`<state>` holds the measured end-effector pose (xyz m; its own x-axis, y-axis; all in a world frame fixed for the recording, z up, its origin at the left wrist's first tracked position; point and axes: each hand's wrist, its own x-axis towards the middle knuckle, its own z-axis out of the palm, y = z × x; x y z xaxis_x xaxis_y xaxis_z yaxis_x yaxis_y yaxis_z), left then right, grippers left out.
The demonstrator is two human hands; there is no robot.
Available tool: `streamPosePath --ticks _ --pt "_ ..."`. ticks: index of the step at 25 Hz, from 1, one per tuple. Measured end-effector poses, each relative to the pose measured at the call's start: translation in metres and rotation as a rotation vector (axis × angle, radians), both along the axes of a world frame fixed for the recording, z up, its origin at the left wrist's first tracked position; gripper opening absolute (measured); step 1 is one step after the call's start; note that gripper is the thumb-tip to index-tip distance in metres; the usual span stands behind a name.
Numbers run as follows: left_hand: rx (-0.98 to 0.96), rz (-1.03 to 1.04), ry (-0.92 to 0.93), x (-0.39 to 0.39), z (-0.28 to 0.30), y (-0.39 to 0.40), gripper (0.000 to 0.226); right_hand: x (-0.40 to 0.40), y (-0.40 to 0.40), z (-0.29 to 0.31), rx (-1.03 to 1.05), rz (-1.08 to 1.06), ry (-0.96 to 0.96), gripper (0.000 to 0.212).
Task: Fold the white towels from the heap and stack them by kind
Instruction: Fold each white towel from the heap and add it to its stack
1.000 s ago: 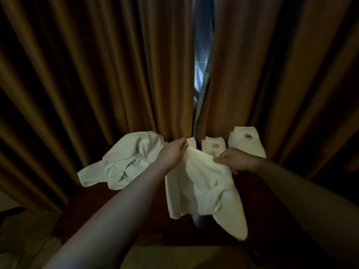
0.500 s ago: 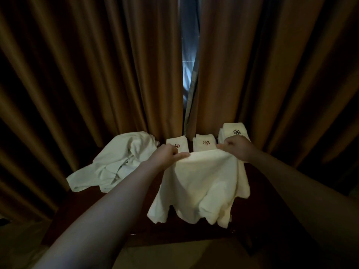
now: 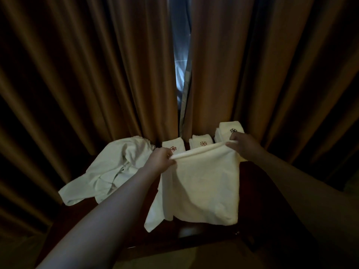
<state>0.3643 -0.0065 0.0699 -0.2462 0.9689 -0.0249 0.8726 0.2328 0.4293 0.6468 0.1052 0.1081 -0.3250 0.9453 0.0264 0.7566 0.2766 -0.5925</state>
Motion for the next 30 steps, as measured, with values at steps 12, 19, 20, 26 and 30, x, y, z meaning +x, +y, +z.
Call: streamPosePath --ticks 12,19,20,26,30 --pt "0.389 0.078 0.087 0.009 -0.012 0.017 0.019 0.005 0.016 -0.029 0.383 0.05 0.138 0.019" --pt "-0.244 -0.101 0.019 0.03 -0.148 -0.029 0.026 0.04 -0.041 -0.191 -0.24 0.229 -0.098 0.015" --pt "-0.325 -0.075 0.011 0.035 -0.161 -0.033 0.028 0.044 -0.045 -0.205 -0.302 0.239 -0.125 0.016" --pt "-0.442 -0.005 -0.027 0.071 -0.196 -0.04 0.03 0.058 -0.056 -0.252 -0.442 0.295 -0.2 0.024" --pt "-0.499 -0.044 0.179 0.097 -0.214 -0.031 0.044 0.067 -0.055 -0.27 -0.576 0.322 -0.137 0.029"
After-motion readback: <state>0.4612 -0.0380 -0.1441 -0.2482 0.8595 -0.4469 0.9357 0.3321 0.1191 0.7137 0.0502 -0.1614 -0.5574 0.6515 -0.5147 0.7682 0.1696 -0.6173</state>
